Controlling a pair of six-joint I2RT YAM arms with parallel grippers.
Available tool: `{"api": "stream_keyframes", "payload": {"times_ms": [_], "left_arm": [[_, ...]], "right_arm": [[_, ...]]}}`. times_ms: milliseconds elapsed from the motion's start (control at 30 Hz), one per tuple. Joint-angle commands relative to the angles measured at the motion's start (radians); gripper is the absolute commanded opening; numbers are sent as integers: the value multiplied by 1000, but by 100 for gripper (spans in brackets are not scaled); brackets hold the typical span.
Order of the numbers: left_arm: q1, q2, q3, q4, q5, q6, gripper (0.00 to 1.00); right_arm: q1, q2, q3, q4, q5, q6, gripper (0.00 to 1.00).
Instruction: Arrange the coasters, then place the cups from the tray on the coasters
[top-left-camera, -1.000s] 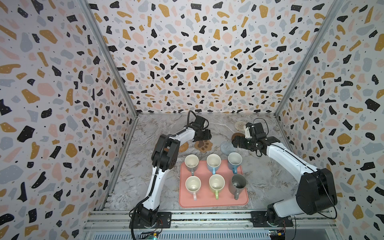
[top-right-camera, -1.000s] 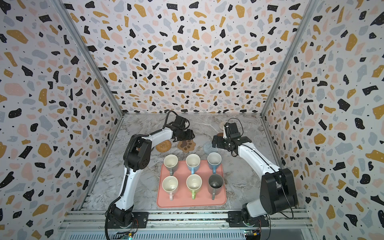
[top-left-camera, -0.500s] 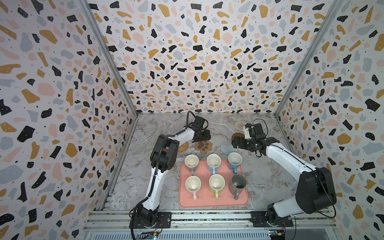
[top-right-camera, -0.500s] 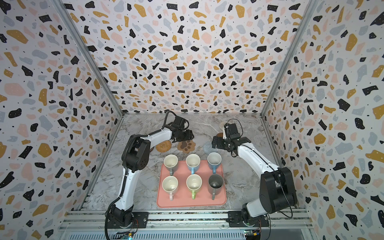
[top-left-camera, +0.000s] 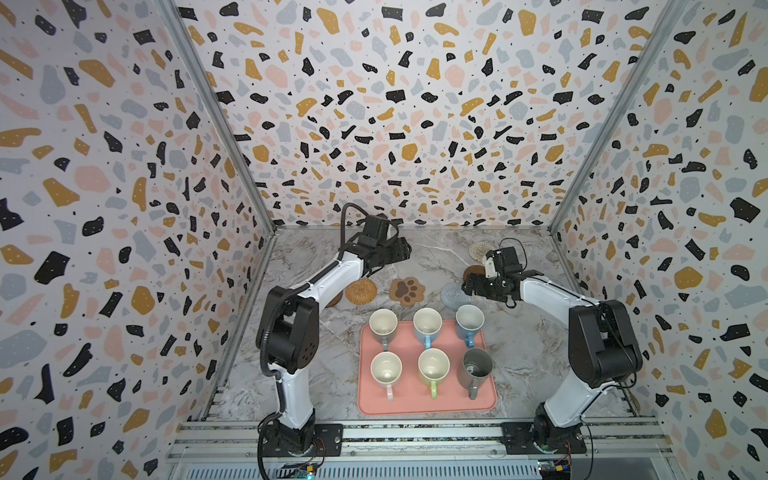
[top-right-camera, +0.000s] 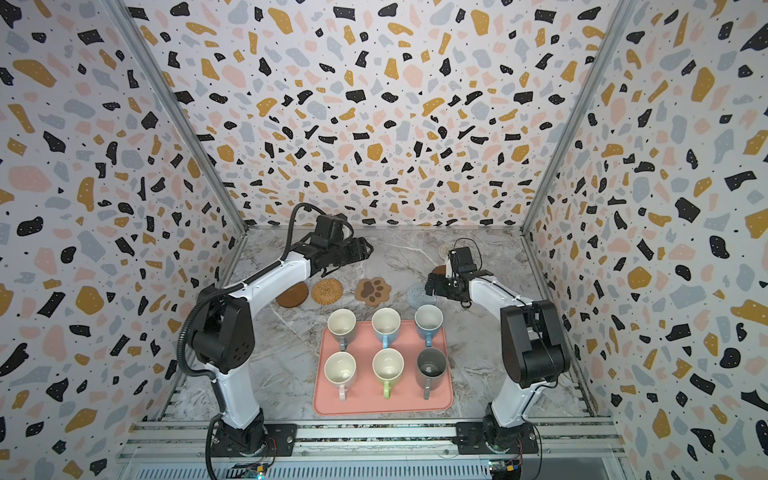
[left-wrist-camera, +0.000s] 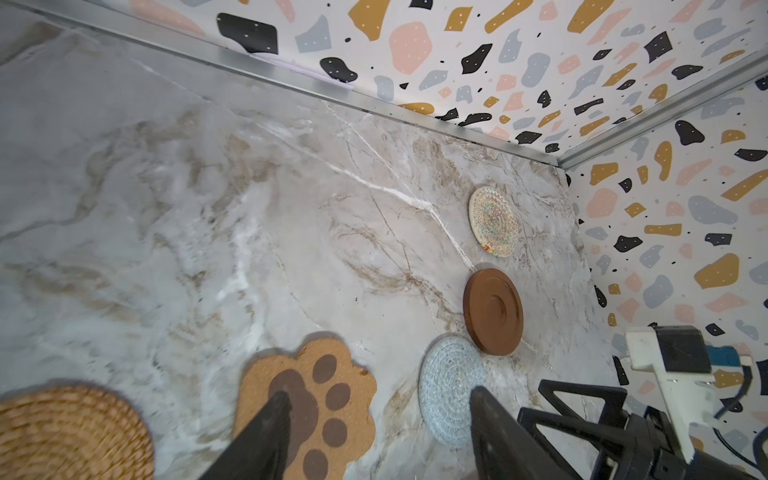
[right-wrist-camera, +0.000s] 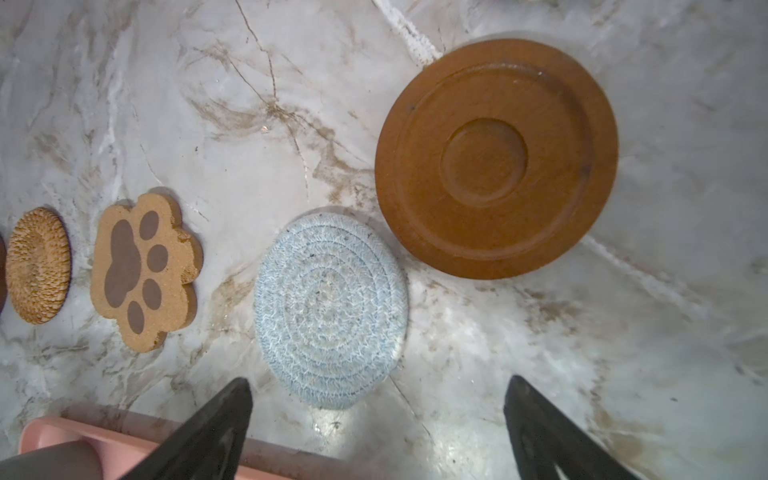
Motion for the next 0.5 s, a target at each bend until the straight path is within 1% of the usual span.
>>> {"api": "stream_keyframes", "payload": {"times_ms": [0, 233, 467], "left_arm": [[14, -53, -75, 14, -14, -8, 70], [25, -180, -186, 26, -31, -16, 70], [33, -255, -250, 48, -47, -41, 70]], "right_arm": [[-11, -5, -27, 69, -60, 3, 95], [-24, 48, -58, 155, -157, 31, 87], [-23, 113, -56, 200, -234, 54, 81]]}}
